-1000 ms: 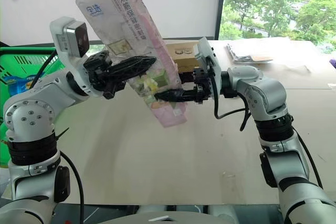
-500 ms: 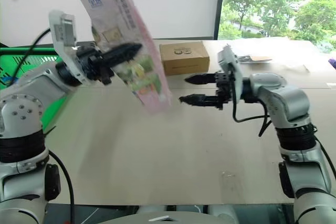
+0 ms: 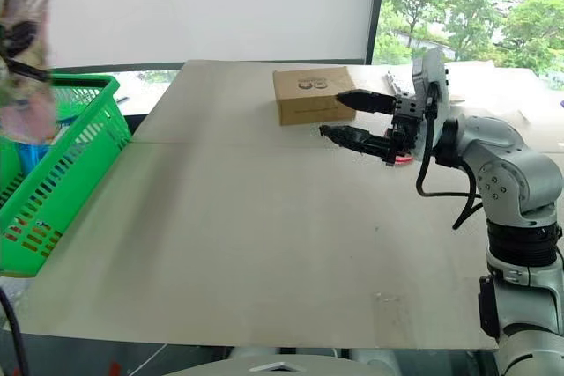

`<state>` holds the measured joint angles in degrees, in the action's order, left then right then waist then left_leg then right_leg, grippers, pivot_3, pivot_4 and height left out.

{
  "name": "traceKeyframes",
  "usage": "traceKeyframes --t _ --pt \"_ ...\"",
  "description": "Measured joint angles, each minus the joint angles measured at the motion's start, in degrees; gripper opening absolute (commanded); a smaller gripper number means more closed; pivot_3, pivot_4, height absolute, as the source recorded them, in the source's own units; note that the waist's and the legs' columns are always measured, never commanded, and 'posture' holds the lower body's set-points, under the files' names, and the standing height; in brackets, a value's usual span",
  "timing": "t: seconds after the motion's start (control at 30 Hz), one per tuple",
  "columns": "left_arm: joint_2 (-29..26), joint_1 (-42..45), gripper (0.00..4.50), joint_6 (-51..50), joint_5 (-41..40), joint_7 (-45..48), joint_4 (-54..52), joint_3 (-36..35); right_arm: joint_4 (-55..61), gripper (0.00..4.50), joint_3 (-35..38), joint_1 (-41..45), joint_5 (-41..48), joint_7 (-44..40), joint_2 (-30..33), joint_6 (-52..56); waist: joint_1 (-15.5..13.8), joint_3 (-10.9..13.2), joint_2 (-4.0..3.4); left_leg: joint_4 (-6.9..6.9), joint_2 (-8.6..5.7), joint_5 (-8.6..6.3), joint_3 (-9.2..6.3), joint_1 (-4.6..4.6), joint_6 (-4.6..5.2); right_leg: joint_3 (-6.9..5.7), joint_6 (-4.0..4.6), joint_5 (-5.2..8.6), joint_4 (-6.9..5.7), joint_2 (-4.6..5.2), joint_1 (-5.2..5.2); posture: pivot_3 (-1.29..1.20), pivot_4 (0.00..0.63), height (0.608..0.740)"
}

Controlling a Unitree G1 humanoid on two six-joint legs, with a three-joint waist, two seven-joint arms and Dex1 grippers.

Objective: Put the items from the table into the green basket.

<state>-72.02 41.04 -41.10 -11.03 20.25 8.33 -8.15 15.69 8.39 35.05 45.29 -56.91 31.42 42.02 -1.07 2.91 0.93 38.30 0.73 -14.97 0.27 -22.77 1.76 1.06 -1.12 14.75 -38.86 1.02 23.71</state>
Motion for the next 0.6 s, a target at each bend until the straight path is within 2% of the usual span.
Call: traceKeyframes --t 0.3,0.47,0.5,0.57,0.6 --pt "-2.7 -4.76 0.17 0.68 8.86 2.19 8.9 1.97 2.03 3.83 2.99 0.23 10.59 0.94 -1.83 0.34 -0.04 0.02 0.11 0.05 0.13 0.01 -0.14 0.03 -0.01 -0.14 0.01 0.0 -0.1 -0.03 -0.03 0.1 0.0 0.724" --pt "-2.7 -6.65 0.17 3.72 12.6 2.9 13.55 3.54 2.38 3.83 2.58 0.23 11.45 1.13 -1.09 0.28 -0.05 -0.02 0.31 0.05 0.17 0.01 -0.15 -0.01 -0.01 -0.13 0.02 -0.01 -0.07 0.04 -0.02 0.1 0.0 0.724" --pt "-2.7 -6.65 1.17 4.32 13.25 2.89 14.12 3.67 2.38 3.83 2.44 0.23 11.41 1.12 -1.08 0.24 -0.09 -0.03 0.35 0.05 0.17 0.01 -0.15 -0.01 -0.01 -0.13 0.02 -0.01 -0.07 0.07 -0.02 0.1 0.0 0.724" --pt "-2.69 -6.62 1.79 5.47 14.16 2.87 15.53 3.67 2.54 3.83 1.78 0.19 11.35 1.16 -1.06 0.22 -0.11 -0.06 0.39 0.05 0.17 0.01 -0.15 -0.02 -0.01 -0.12 0.02 -0.01 -0.06 0.16 -0.02 0.1 0.0 0.724" --pt "-2.68 -6.51 2.26 6.16 14.4 2.87 16.29 3.67 2.59 3.83 1.55 0.17 11.35 1.19 -1.06 0.21 -0.1 -0.06 0.41 0.05 0.17 0.01 -0.15 -0.02 -0.01 -0.12 0.02 -0.01 -0.07 0.3 -0.02 0.1 0.0 0.724"
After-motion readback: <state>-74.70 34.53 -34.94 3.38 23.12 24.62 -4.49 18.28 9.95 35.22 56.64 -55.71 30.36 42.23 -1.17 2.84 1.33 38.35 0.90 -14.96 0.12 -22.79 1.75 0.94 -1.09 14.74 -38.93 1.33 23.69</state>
